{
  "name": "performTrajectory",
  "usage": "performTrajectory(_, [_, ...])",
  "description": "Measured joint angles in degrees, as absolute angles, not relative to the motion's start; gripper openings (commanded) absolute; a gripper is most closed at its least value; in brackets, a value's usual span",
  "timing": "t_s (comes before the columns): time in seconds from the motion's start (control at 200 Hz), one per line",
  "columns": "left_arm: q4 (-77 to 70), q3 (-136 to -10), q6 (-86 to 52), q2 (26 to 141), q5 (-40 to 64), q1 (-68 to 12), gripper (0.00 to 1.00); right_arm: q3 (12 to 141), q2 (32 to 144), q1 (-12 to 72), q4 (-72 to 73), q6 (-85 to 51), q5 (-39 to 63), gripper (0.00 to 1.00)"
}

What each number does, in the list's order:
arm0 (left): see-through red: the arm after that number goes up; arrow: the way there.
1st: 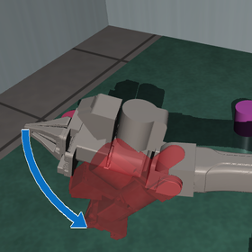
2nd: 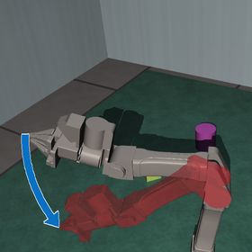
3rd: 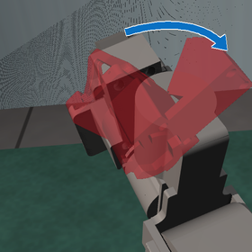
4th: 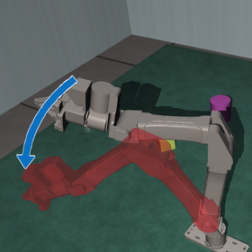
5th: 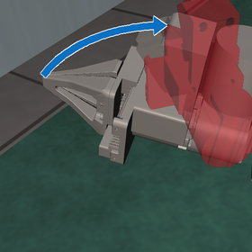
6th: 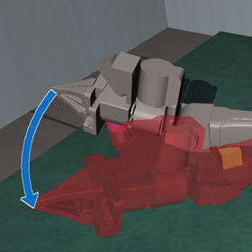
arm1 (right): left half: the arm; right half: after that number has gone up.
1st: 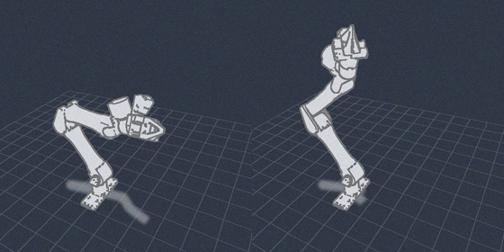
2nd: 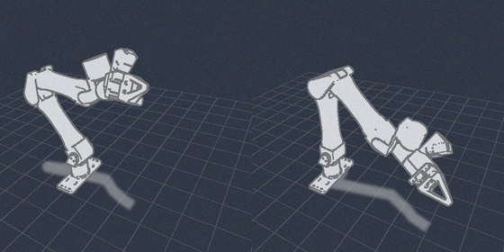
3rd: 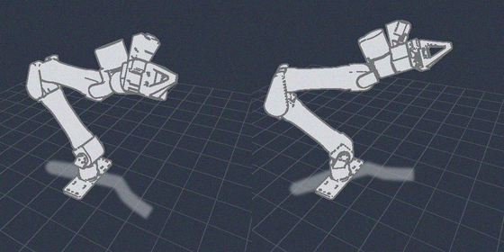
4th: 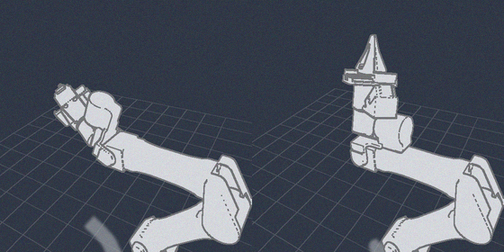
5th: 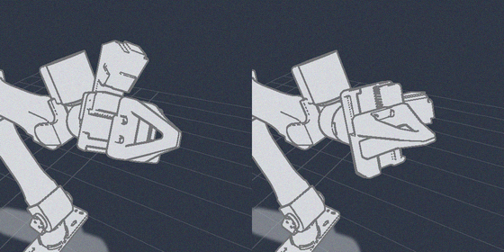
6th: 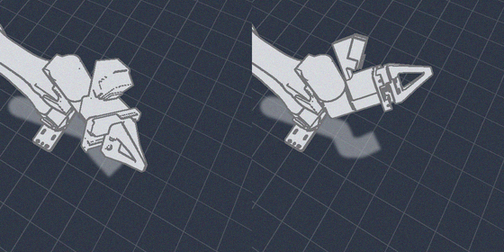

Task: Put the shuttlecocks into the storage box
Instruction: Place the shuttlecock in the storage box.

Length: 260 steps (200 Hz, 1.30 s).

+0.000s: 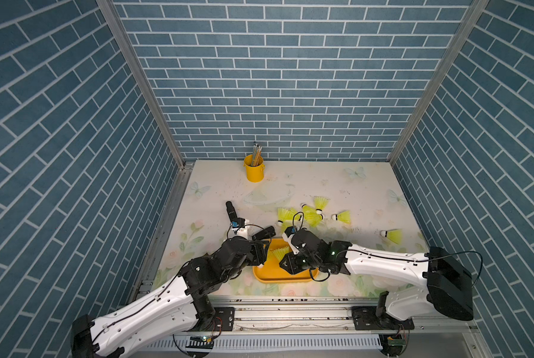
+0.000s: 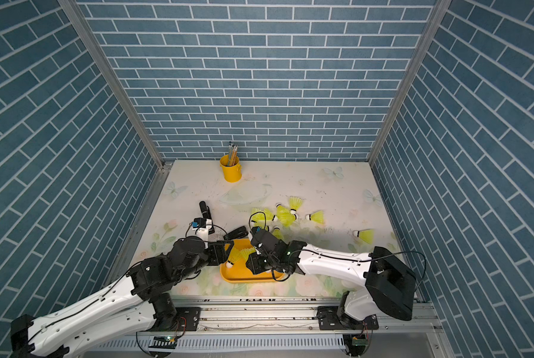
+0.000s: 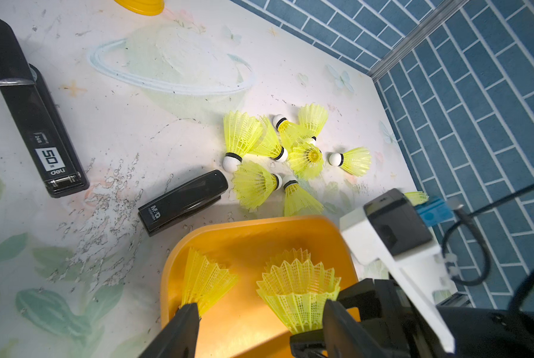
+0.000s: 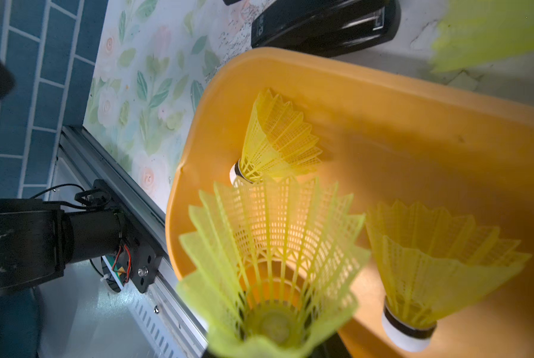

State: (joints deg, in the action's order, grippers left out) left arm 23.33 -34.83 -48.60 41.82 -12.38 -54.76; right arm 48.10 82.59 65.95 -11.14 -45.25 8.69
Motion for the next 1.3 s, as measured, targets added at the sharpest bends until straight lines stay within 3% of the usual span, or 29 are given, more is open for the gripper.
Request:
performTrajectory(0.65, [23.22,-34.83,-48.66,42.37,-12.36,-54.76,0.69,46.19,86.63,65.67,-8.49,-47.64,9.65,0.25])
performTrajectory(1.3, [21.89,-34.83,-48.64,43.2,-11.9,-54.76,0.69,44.49,86.48,64.64,-10.26,-48.31,3.86,0.28])
